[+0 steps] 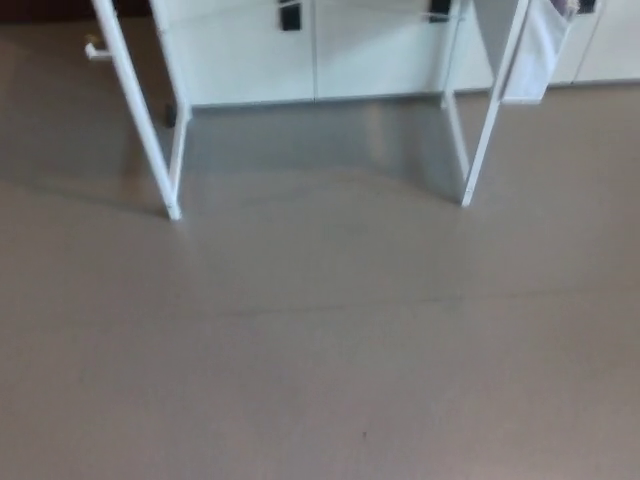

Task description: The robot walks towards a desk on which a file tray is kept in the middle and a cube is kept to its right. The robot lifts the cube using its right hand and places it on the file tray.

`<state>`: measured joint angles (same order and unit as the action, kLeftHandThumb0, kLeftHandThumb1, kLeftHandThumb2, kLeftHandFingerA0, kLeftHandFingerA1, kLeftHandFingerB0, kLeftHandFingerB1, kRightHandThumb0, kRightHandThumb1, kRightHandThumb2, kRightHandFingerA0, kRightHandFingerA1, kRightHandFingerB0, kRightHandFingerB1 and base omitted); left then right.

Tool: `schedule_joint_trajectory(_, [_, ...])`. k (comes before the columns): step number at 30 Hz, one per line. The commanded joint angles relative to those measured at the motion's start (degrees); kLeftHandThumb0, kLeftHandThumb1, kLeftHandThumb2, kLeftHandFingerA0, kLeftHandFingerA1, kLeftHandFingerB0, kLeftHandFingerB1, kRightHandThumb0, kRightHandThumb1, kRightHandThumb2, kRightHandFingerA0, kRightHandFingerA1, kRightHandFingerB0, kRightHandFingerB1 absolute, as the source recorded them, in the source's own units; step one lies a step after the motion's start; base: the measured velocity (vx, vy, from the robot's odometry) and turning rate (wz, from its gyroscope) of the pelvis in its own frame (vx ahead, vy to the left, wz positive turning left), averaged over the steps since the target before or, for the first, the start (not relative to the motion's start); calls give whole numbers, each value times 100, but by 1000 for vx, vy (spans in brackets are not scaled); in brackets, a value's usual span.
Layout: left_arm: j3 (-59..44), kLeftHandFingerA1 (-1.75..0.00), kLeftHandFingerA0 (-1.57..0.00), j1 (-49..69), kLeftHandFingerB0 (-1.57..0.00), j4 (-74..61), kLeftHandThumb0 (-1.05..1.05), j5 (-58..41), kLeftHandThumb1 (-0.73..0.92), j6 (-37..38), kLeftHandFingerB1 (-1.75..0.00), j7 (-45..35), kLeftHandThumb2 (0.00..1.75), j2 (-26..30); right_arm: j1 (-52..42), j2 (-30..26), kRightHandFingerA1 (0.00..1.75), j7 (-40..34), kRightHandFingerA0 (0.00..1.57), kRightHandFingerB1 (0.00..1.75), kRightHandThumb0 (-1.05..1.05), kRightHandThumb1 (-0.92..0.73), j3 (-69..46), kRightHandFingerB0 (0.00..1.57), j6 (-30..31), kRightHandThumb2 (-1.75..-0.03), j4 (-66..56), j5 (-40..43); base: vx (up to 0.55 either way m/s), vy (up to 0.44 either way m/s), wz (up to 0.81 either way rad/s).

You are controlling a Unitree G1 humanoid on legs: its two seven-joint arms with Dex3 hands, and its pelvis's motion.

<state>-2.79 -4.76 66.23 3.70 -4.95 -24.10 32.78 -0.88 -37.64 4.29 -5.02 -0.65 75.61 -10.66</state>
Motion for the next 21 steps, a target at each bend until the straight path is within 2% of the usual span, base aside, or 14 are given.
schedule_joint_trajectory(1, [-14,-110,-11,30,-12,27,-105,6,73,-4,-95,2,61,64,-26,-51,51,7,37,35,-53,-75,-18,28,-33,-62,5,56,505,196,-32])
schedule_joint_trajectory(7, [-15,-110,-11,29,-12,29,-105,6,73,-3,-95,2,61,64,-26,-52,51,7,37,35,-53,-75,-18,28,-35,-62,6,56,417,45,3])
schedule_joint_trajectory(15, [9,-110,-11,-163,-12,54,-105,31,73,-50,-95,12,61,52,58,-50,51,5,37,35,-53,-75,-52,28,-9,-62,9,78,510,-155,30])
schedule_joint_trajectory(21, [19,-110,-11,-198,-12,71,-105,45,73,-52,-95,8,61,63,49,-34,51,2,37,35,-53,-75,-61,28,-11,-62,15,88,425,-104,4])
